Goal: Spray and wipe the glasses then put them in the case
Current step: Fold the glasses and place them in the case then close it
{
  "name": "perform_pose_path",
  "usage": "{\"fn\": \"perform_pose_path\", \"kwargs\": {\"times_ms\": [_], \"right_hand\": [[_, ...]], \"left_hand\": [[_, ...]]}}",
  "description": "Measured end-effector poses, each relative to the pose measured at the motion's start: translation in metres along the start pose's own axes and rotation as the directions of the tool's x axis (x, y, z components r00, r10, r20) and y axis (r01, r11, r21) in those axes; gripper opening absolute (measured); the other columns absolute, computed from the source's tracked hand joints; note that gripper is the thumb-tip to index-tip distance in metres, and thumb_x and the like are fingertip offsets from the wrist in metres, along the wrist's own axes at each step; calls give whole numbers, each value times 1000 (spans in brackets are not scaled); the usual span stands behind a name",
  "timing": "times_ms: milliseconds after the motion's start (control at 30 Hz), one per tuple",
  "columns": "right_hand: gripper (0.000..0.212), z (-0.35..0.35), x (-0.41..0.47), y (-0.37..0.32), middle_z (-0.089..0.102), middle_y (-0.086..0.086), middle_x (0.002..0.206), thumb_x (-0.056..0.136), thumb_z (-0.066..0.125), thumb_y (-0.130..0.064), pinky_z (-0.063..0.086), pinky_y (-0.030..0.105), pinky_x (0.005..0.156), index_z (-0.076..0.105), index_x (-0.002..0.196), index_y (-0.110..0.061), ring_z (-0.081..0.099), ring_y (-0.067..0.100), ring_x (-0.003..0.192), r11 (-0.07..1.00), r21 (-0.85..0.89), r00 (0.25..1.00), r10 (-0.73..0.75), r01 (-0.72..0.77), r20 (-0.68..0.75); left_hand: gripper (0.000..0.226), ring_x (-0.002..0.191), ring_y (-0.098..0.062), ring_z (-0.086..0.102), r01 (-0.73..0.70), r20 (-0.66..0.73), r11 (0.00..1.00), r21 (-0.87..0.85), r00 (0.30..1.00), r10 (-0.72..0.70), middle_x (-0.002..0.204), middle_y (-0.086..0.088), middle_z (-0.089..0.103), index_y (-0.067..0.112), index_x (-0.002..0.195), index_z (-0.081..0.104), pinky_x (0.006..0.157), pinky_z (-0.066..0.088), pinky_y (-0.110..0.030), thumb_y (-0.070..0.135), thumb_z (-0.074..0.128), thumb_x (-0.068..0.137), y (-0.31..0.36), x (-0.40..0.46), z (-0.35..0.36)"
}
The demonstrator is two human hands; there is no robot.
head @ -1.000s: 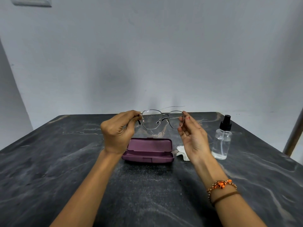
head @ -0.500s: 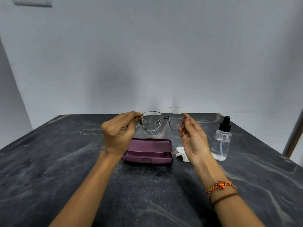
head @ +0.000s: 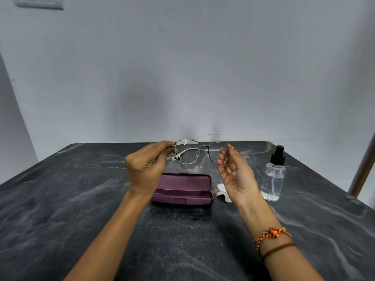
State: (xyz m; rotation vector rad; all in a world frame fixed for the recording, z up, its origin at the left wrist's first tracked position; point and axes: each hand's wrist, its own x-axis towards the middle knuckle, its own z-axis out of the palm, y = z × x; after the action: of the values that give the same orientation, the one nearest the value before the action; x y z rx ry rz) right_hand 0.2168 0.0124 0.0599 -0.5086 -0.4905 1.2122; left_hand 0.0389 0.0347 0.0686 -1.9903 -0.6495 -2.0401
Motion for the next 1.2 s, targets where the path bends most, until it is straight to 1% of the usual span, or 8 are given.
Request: {"fn": "perform_pose_path", "kwargs": {"times_ms": [233,367,500,633,767,967,1100,1200], "right_hand": [[10,-2,2,1,71,-2,59,86,58,-10,54,15,54,64,78,-11,64,3,52,996,-72,998,-58,56,-20],[8,-2,1,4,72,-2,61,84,61,-11,53,14,51,65,77,-13,65,2,53,989,-118,996,-91,87,-22],[8,-3,1,7,72,-8,65,82,63,-16,51,17,59,66,77,-21,65,0,64,955,-268,988,-145,127,-48],[10,-4,2,8,71,-15,64,82,65,-22,40,23,72,66,73,-25,61,-1,78,932,-346,983,-156,113,-99],[10,-5,1,8,71,-12,62,84,62,-22,47,26,67,64,75,-25,62,10,76,975,-218,995,20,-42,-103],[9,-5,3,9,71,-9,59,86,59,-18,50,35,80,63,79,-20,61,19,78,980,-182,994,65,-79,-85],[11,-4,3,8,70,-4,54,86,57,-8,58,26,60,62,77,-11,68,8,56,996,-63,995,56,-61,-77],[11,-4,3,7,68,-2,50,86,58,-5,57,20,55,61,76,-8,66,4,50,998,-48,993,23,-29,-118]], "left_hand": [[36,73,7,65,356,-84,912,-206,922,-378,91,-3,66,-6,105,56,71,53,-13,-18,66,72,4,-5,12],[35,69,3,66,518,-62,779,-354,818,-572,69,22,69,1,106,59,71,53,-12,-15,63,75,6,-1,17],[28,67,-5,68,615,9,612,-497,709,-705,65,11,71,6,94,66,70,56,-18,-15,61,76,7,2,19],[24,64,-6,68,668,89,489,-561,636,-767,62,7,71,8,81,68,57,53,-15,-15,60,77,7,1,20],[22,65,-8,69,684,152,439,-583,623,-767,63,5,72,6,80,67,57,55,-17,-15,60,77,7,1,19],[20,64,-9,69,694,186,389,-606,599,-779,64,3,72,4,82,66,57,55,-17,-14,58,78,6,0,18],[20,67,-11,70,691,204,384,-612,608,-768,66,1,73,3,83,67,61,57,-21,-14,57,78,9,0,17],[21,69,-13,70,729,261,353,-587,583,-770,68,0,73,2,85,66,68,59,-27,-15,57,78,7,0,17]]}}
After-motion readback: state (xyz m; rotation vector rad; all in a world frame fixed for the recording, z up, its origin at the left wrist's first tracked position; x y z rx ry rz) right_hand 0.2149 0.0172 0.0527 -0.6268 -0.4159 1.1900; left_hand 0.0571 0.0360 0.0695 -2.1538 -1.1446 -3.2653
